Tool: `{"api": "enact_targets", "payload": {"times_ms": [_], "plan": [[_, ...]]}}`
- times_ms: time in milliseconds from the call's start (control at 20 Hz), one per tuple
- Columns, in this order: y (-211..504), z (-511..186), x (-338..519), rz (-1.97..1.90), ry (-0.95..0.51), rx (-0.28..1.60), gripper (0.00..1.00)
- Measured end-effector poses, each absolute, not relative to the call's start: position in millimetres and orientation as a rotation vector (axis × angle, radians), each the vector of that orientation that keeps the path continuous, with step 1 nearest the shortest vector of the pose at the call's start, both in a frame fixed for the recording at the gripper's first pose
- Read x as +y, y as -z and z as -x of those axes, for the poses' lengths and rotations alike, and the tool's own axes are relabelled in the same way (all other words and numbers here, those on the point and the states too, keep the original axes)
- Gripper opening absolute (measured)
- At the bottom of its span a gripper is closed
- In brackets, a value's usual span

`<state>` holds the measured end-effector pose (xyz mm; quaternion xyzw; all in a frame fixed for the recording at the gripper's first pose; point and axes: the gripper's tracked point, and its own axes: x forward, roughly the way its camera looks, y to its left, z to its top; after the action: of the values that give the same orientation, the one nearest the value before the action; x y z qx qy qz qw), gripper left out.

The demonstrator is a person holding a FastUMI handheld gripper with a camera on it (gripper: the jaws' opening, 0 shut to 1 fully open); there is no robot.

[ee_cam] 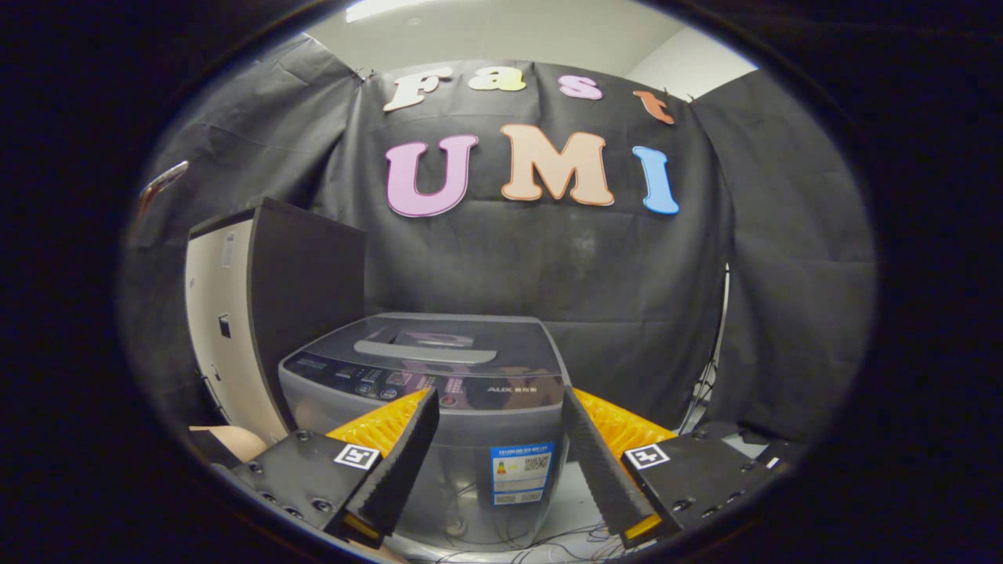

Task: Put the clothes into the washing machine and then close the washing machine lid.

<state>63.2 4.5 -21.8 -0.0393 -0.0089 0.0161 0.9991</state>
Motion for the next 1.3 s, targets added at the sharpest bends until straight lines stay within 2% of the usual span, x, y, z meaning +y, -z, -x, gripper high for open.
{"api": "enact_targets", "payload": {"times_ms": [1300], "plan": [[24,-33,3,0.058,-0.040,-0.044,0.98]]}}
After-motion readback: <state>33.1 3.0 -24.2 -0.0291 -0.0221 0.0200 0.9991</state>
